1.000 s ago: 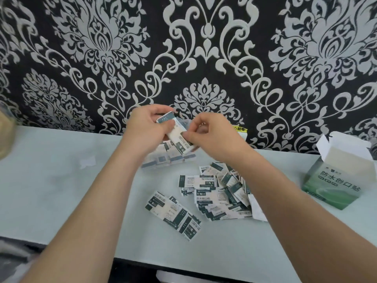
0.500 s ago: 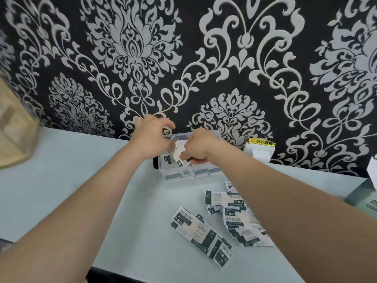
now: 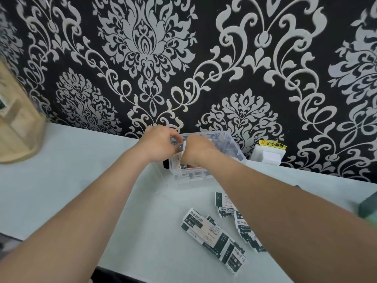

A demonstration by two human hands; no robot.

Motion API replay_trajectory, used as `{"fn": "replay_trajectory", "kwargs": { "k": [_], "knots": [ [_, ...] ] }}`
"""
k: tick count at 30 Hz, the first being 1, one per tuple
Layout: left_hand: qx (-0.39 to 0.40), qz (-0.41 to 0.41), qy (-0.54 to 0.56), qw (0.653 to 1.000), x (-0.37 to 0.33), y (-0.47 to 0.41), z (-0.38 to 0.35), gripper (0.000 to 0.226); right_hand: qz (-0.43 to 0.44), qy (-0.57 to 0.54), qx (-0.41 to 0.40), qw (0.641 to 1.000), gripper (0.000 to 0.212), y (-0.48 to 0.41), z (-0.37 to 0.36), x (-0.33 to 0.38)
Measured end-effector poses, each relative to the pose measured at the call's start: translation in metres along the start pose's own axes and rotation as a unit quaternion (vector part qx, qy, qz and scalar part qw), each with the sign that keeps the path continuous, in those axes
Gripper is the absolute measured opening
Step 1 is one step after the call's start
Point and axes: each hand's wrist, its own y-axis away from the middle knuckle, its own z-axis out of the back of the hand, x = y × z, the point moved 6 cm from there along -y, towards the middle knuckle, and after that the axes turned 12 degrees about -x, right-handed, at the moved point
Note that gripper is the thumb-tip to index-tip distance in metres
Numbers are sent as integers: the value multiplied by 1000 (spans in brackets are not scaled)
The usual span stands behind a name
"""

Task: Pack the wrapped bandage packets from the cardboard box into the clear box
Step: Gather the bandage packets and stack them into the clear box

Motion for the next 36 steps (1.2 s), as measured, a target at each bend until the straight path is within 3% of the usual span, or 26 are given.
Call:
{"fn": "replay_trajectory", "kwargs": {
  "k": [4,8,10,12,18,24,31,36],
  "knots": [
    [-59,-59,1,996,-6,6,13,20,-10,-1,-49,999,17,1,7,-4],
    [-90,-68,29,993,-16,17,20,25,-17,-67,-105,992,7,10,32,-20],
    [-100,-65,64,991,-30,27,24,25,-12,-107,-120,987,15,22,47,-31],
    [-73,-80,81,991,-52,42,23,25,0,-128,-107,986,23,42,59,-45],
    [115,-126,42,984,-114,94,-26,23,-11,-118,-87,989,12,103,80,-106],
    [105,-160,64,979,-167,126,-80,22,-80,-67,-85,991,9,138,83,-174],
    [59,-155,5,986,-211,144,-114,54,-146,-1,-81,986,43,163,81,-233],
    [44,-128,29,990,-228,148,-130,52,-196,10,-54,979,58,178,76,-256]
  ]
}}
